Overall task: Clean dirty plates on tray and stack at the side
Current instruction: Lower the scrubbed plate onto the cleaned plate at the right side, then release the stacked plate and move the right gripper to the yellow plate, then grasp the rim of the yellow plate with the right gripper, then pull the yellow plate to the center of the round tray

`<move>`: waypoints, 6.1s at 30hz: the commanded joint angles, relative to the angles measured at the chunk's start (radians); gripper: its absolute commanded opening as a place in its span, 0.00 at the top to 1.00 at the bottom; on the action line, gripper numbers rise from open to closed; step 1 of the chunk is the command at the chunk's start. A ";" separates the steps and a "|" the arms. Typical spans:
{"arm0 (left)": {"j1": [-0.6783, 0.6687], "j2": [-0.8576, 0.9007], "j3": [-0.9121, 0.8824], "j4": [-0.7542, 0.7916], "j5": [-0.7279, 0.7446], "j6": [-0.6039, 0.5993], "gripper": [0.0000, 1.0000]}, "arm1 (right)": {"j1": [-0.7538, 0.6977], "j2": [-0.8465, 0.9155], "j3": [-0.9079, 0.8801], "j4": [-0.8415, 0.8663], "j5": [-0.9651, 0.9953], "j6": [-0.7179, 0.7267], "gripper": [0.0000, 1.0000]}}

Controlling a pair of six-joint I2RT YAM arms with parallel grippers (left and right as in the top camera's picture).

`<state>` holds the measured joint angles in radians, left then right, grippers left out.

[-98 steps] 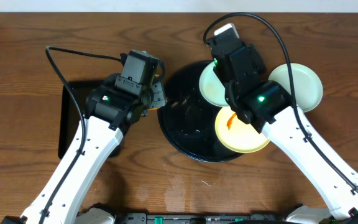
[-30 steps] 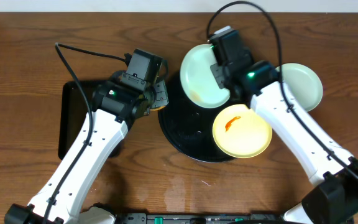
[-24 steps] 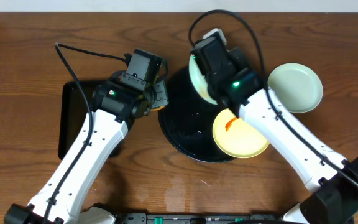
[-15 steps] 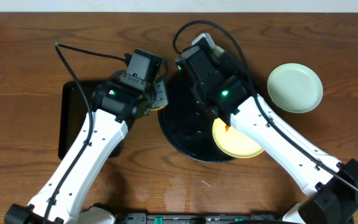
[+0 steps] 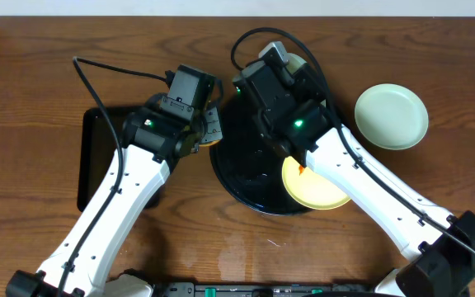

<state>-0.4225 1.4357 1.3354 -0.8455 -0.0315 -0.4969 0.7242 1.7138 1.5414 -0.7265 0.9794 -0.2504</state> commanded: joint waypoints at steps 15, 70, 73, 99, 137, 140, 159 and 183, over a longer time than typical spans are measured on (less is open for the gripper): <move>0.000 0.002 -0.007 0.003 0.023 0.002 0.92 | -0.584 -0.001 0.009 -0.143 -1.084 0.369 0.99; 0.000 0.002 -0.007 0.017 0.024 0.002 0.92 | -1.042 -0.046 -0.176 -0.336 -1.282 0.443 0.44; 0.000 0.002 -0.007 0.017 0.024 0.002 0.92 | -0.978 -0.131 -0.220 -0.379 -1.228 0.467 0.43; 0.000 0.002 -0.007 0.020 0.024 0.003 0.92 | -0.630 -0.354 -0.666 -0.206 -1.146 0.941 0.22; 0.000 0.002 -0.007 0.019 0.024 0.003 0.92 | -0.501 -0.305 -0.771 -0.137 -1.040 1.084 0.62; 0.000 0.002 -0.007 0.019 0.024 0.003 0.92 | -0.500 -0.291 -0.772 -0.133 -1.041 1.084 0.66; 0.000 0.002 -0.007 0.020 0.024 0.003 0.92 | -0.500 -0.283 -0.682 0.030 -1.127 0.871 0.99; -0.001 0.069 -0.008 0.050 0.109 0.003 0.92 | -0.435 0.041 -0.676 0.471 -1.216 0.805 0.99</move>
<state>-0.4225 1.4765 1.3338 -0.8078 0.0204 -0.4965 0.2829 1.7370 0.8520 -0.2573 -0.2806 0.4988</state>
